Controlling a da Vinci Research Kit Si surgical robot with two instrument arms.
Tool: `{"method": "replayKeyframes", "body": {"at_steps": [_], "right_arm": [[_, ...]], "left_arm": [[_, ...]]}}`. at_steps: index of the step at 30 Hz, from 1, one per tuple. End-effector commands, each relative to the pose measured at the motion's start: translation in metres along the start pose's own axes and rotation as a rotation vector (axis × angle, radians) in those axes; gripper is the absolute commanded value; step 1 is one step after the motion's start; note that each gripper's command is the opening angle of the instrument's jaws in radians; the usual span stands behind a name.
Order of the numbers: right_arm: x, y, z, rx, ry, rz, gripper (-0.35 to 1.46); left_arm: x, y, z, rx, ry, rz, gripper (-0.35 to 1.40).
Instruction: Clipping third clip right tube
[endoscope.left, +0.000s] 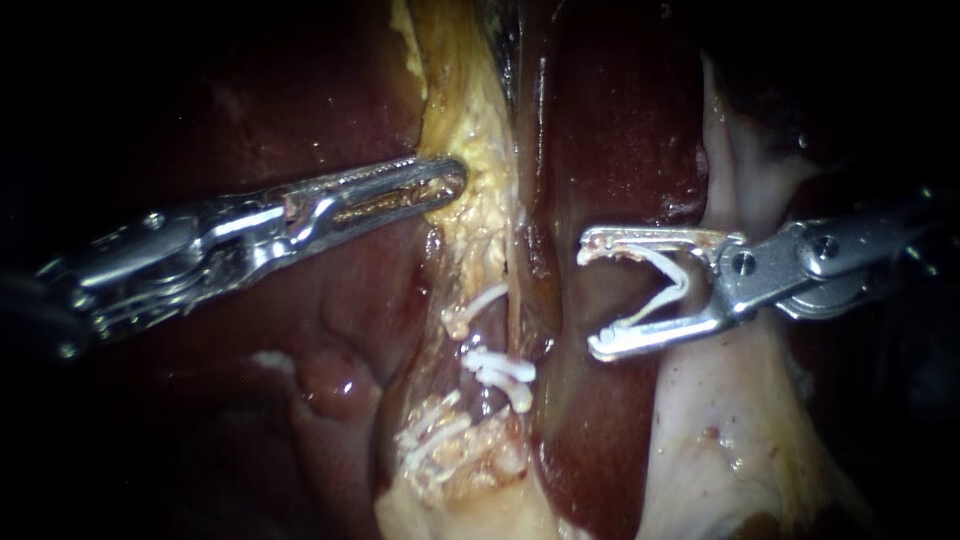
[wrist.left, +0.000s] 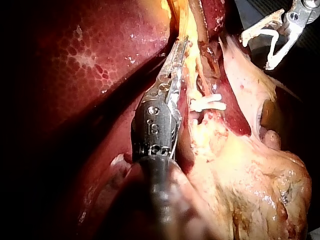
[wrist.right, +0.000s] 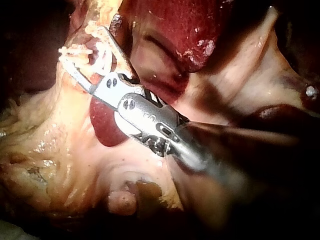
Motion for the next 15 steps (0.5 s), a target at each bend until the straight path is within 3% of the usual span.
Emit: {"method": "replayKeyframes", "body": {"at_steps": [1, 5, 9, 15], "right_arm": [[0.0, 0.0, 0.0, 0.0, 0.0, 0.0, 0.6], [-0.0002, -0.0001, 0.0001, 0.0, 0.0, -0.001, 0.6], [-0.0013, -0.0004, 0.0008, 0.0, 0.0, 0.062, 0.6], [-0.0043, -0.0007, 0.003, 0.017, 0.002, 0.21, 0.6]], "left_arm": [[0.0, 0.0, -0.0001, 0.0, 0.0, 0.0, -0.35], [0.0, -0.0002, -0.0003, 0.0, 0.0, -0.001, -0.35], [-0.0008, -0.0007, -0.0014, 0.004, 0.004, -0.005, -0.35], [-0.0039, -0.0006, -0.0056, -0.005, -0.036, -0.029, -0.35]]}}
